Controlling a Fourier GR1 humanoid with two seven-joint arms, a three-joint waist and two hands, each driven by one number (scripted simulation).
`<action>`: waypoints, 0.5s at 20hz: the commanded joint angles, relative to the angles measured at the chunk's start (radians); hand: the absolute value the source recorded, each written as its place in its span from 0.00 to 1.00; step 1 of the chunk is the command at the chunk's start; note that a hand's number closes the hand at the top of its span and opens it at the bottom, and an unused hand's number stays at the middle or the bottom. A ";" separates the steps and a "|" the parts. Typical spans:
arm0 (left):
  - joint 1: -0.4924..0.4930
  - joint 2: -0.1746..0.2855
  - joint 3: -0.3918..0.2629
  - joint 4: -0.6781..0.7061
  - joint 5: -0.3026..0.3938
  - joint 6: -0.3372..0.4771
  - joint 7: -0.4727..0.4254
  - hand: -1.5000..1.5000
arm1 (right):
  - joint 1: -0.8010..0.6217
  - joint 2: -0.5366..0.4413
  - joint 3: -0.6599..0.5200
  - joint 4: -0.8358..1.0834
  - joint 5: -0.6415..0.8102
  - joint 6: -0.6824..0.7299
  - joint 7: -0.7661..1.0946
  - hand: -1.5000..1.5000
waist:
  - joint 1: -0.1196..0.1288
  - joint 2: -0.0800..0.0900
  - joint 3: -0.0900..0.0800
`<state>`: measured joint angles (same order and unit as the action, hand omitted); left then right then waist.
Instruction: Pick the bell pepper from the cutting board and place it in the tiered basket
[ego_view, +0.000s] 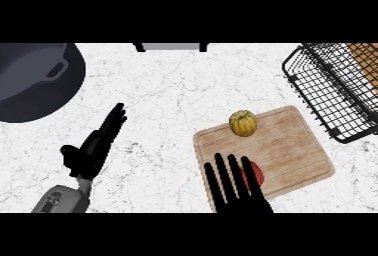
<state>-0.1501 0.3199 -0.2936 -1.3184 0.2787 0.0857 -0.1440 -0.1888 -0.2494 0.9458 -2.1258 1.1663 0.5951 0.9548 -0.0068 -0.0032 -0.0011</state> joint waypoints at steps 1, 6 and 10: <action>0.000 -0.019 -0.005 0.019 -0.019 -0.008 -0.007 0.50 | 0.045 -0.005 -0.022 0.090 0.062 -0.003 0.069 0.00 | 0.002 0.003 0.001; -0.036 -0.050 0.019 0.009 -0.058 -0.007 0.040 0.50 | 0.057 0.075 -0.097 0.133 0.049 0.000 -0.001 0.00 | 0.005 0.003 0.001; 0.009 -0.057 0.052 -0.015 -0.078 -0.031 0.013 0.50 | 0.088 -0.004 -0.171 0.148 0.060 -0.069 -0.126 0.00 | 0.007 0.003 0.001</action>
<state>-0.1528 0.2735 -0.2641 -1.3112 0.2266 0.0656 -0.1407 -0.1043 -0.2374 0.8477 -1.9815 1.2330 0.5282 0.8765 -0.0016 -0.0004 0.0000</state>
